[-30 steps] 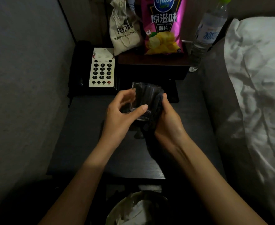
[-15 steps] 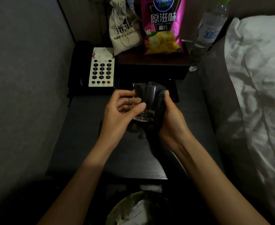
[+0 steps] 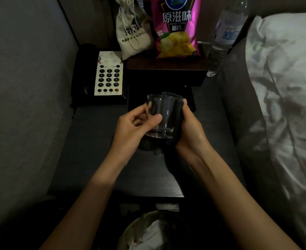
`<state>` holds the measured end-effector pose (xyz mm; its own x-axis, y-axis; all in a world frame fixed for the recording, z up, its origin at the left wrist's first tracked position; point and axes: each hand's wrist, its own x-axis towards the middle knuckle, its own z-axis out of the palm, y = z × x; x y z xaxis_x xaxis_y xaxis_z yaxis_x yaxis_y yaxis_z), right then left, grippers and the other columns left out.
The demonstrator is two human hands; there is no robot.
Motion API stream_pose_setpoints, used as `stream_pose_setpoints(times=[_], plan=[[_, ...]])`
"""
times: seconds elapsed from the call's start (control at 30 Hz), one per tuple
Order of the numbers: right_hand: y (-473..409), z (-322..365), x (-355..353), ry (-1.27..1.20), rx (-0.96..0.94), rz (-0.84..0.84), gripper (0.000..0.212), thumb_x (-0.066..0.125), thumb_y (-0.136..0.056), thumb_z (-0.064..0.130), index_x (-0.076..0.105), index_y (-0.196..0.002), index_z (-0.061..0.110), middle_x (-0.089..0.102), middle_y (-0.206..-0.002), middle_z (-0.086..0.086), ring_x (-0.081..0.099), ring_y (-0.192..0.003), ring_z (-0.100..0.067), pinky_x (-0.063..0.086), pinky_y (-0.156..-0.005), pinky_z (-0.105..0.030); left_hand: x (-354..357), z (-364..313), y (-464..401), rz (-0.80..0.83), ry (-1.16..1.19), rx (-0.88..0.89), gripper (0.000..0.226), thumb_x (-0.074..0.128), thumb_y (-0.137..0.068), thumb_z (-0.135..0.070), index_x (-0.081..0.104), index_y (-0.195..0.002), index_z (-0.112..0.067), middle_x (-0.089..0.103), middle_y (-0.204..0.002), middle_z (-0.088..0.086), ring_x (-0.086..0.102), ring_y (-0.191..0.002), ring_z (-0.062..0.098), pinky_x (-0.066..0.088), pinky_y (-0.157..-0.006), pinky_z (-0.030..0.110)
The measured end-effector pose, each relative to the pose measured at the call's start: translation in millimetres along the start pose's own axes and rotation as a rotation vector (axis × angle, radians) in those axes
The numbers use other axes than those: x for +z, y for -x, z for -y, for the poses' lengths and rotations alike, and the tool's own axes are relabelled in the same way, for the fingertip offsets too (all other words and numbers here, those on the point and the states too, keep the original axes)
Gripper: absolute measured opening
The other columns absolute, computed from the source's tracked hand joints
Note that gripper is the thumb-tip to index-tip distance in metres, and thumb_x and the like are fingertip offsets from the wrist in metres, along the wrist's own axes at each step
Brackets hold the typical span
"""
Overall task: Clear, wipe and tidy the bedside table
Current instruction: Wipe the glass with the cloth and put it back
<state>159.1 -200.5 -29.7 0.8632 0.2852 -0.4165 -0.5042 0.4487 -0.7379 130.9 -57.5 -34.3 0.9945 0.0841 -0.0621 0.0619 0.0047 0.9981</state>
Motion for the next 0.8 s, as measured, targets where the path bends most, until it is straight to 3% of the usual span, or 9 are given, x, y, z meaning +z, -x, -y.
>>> stream_pose_setpoints(times=[0.07, 0.17, 0.27, 0.33, 0.43, 0.57, 0.63, 0.73, 0.8], plan=[[-0.2, 1.6, -1.6, -0.029, -0.001, 0.004, 0.066, 0.033, -0.099, 0.058, 0.059, -0.131, 0.007, 0.065, -0.125, -0.019, 0.062, -0.119, -0.031, 0.041, -0.11, -0.048, -0.2, 0.3, -0.8, -0.003, 0.066, -0.01, 0.047, 0.071, -0.077, -0.036, 0.06, -0.12, -0.019, 0.074, -0.098, 0.011, 0.072, -0.092, 0.02, 0.057, -0.086, 0.029], [-0.3, 1.8, -3.2, -0.061, -0.004, -0.001, 0.065, 0.032, -0.099, 0.057, 0.059, -0.132, 0.008, 0.066, -0.125, -0.018, 0.063, -0.118, -0.03, 0.042, -0.109, -0.047, 1.5, -3.1, 0.7, 0.021, 0.036, 0.0, 0.044, 0.061, -0.085, -0.033, 0.057, -0.118, -0.004, 0.074, -0.101, 0.013, 0.071, -0.096, 0.023, 0.056, -0.084, 0.028], [-0.9, 0.6, -2.2, -0.091, -0.008, -0.021, 0.063, 0.033, -0.1, 0.056, 0.059, -0.131, 0.009, 0.066, -0.124, -0.018, 0.063, -0.117, -0.03, 0.043, -0.108, -0.048, 2.7, -2.8, 1.4, 0.028, -0.032, 0.009, 0.038, 0.059, -0.088, -0.033, 0.063, -0.117, -0.009, 0.07, -0.113, 0.007, 0.066, -0.107, 0.016, 0.053, -0.092, 0.031], [-0.6, -0.9, -1.6, -0.088, -0.002, -0.029, 0.063, 0.033, -0.099, 0.057, 0.06, -0.13, 0.009, 0.068, -0.121, -0.018, 0.065, -0.115, -0.03, 0.045, -0.106, -0.048, 2.9, -1.9, 1.2, 0.023, -0.083, 0.008, 0.044, 0.065, -0.079, -0.039, 0.065, -0.117, -0.017, 0.064, -0.121, 0.01, 0.062, -0.112, 0.019, 0.051, -0.099, 0.037], [0.1, -2.4, -1.0, -0.065, 0.018, -0.021, 0.066, 0.032, -0.099, 0.059, 0.06, -0.13, 0.008, 0.068, -0.121, -0.018, 0.065, -0.115, -0.029, 0.045, -0.106, -0.046, 3.4, -1.9, 2.2, 0.005, -0.077, -0.003, 0.046, 0.073, -0.068, -0.041, 0.068, -0.111, -0.024, 0.065, -0.116, 0.014, 0.065, -0.108, 0.017, 0.051, -0.1, 0.038], [-1.0, 0.8, -2.4, -0.084, 0.015, -0.031, 0.066, 0.033, -0.099, 0.058, 0.059, -0.131, 0.007, 0.066, -0.124, -0.02, 0.062, -0.118, -0.032, 0.042, -0.108, -0.048, 0.9, -1.6, 1.8, 0.047, 0.04, -0.04, 0.054, 0.068, -0.078, -0.039, 0.057, -0.126, -0.018, 0.073, -0.105, 0.012, 0.069, -0.102, 0.021, 0.053, -0.095, 0.038], [-0.7, 2.3, -3.1, -0.099, 0.016, -0.033, 0.066, 0.032, -0.099, 0.058, 0.06, -0.13, 0.007, 0.067, -0.122, -0.02, 0.064, -0.115, -0.031, 0.045, -0.106, -0.047, 0.8, -2.3, 2.3, 0.073, 0.035, -0.047, 0.05, 0.061, -0.084, -0.039, 0.052, -0.125, -0.012, 0.074, -0.106, 0.01, 0.069, -0.103, 0.024, 0.053, -0.093, 0.044], [0.1, 2.2, -3.8, -0.111, 0.005, -0.057, 0.064, 0.033, -0.1, 0.056, 0.061, -0.13, 0.007, 0.067, -0.122, -0.019, 0.064, -0.116, -0.031, 0.044, -0.106, -0.047, 2.5, -2.8, 1.8, 0.069, -0.05, -0.038, 0.04, 0.054, -0.09, -0.037, 0.058, -0.12, -0.012, 0.071, -0.113, 0.007, 0.066, -0.108, 0.021, 0.05, -0.097, 0.054], [0.2, 1.6, -4.2, -0.108, -0.01, -0.077, 0.062, 0.034, -0.1, 0.055, 0.061, -0.129, 0.007, 0.068, -0.121, -0.019, 0.064, -0.115, -0.031, 0.044, -0.107, -0.048, 3.9, -3.7, 0.8, 0.045, -0.079, -0.04, 0.039, 0.058, -0.088, -0.037, 0.063, -0.12, -0.016, 0.063, -0.122, 0.01, 0.063, -0.112, 0.019, 0.049, -0.099, 0.052]])
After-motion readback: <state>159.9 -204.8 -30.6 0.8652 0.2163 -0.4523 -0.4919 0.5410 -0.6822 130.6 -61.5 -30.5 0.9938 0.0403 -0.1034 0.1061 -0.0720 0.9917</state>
